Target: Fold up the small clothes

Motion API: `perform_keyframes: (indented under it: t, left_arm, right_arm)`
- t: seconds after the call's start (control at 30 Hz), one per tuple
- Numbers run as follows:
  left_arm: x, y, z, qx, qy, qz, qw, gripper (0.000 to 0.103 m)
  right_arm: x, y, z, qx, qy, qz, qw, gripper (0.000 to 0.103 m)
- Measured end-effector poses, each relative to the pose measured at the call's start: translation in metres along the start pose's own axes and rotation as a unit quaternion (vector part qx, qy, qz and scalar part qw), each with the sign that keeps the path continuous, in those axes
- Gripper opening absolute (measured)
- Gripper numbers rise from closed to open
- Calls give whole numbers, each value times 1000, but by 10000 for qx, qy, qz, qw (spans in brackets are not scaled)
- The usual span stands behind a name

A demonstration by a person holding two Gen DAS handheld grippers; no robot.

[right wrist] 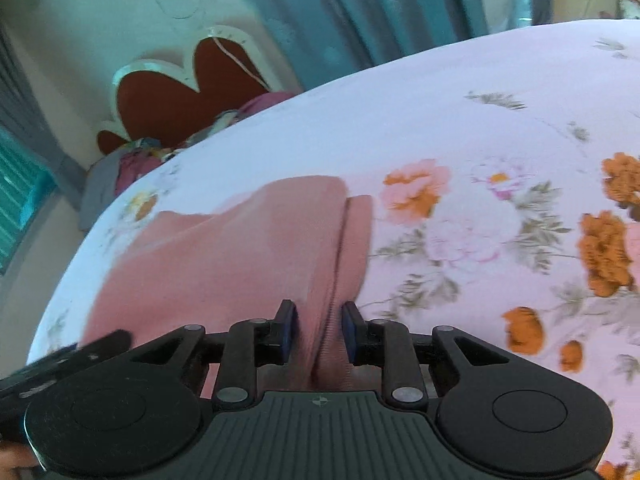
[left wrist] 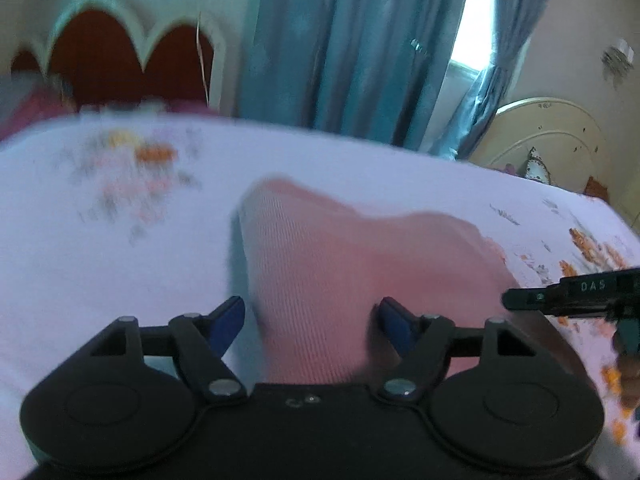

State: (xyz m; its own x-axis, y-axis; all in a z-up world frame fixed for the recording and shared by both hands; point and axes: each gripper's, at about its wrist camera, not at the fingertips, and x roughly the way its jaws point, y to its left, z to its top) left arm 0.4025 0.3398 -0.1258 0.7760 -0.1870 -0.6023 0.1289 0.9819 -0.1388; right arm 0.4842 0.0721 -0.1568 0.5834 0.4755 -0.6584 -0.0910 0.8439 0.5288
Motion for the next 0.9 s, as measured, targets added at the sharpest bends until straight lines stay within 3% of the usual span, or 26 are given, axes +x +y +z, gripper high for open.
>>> perform_keyframes:
  t: [0.13, 0.2, 0.27, 0.33, 0.47, 0.57, 0.8, 0.9]
  left_arm:
    - [-19, -3, 16, 186, -497, -118, 9985, 70]
    - [-12, -6, 27, 247, -443, -300, 9983, 64]
    - [3, -8, 35, 302, -309, -409, 9982, 48]
    - [26, -7, 40, 236, -69, -476, 9986, 43]
    - [59, -4, 38, -1, 165, -526, 9985, 43]
    - [74, -6, 33, -54, 257, -502, 9984, 43]
    - [66, -16, 36, 74, 260, -137, 9995, 47]
    - [44, -21, 34, 187, 162, -53, 9997, 53]
  right_arm:
    - [-19, 15, 4, -332, -374, -145, 9986, 23]
    - [-19, 27, 10, -438, -504, -84, 9977, 23]
    - [-14, 39, 14, -555, -578, -63, 9968, 23]
    - [2, 51, 16, -600, -570, -61, 9966, 23]
    - [38, 65, 19, -734, -557, -322, 9952, 23]
    - [62, 59, 15, -1107, -470, -942, 9883, 23]
    - [55, 58, 5, -1148, -614, -1240, 9837, 23]
    - [30, 62, -5, -1202, -677, -904, 9863, 23]
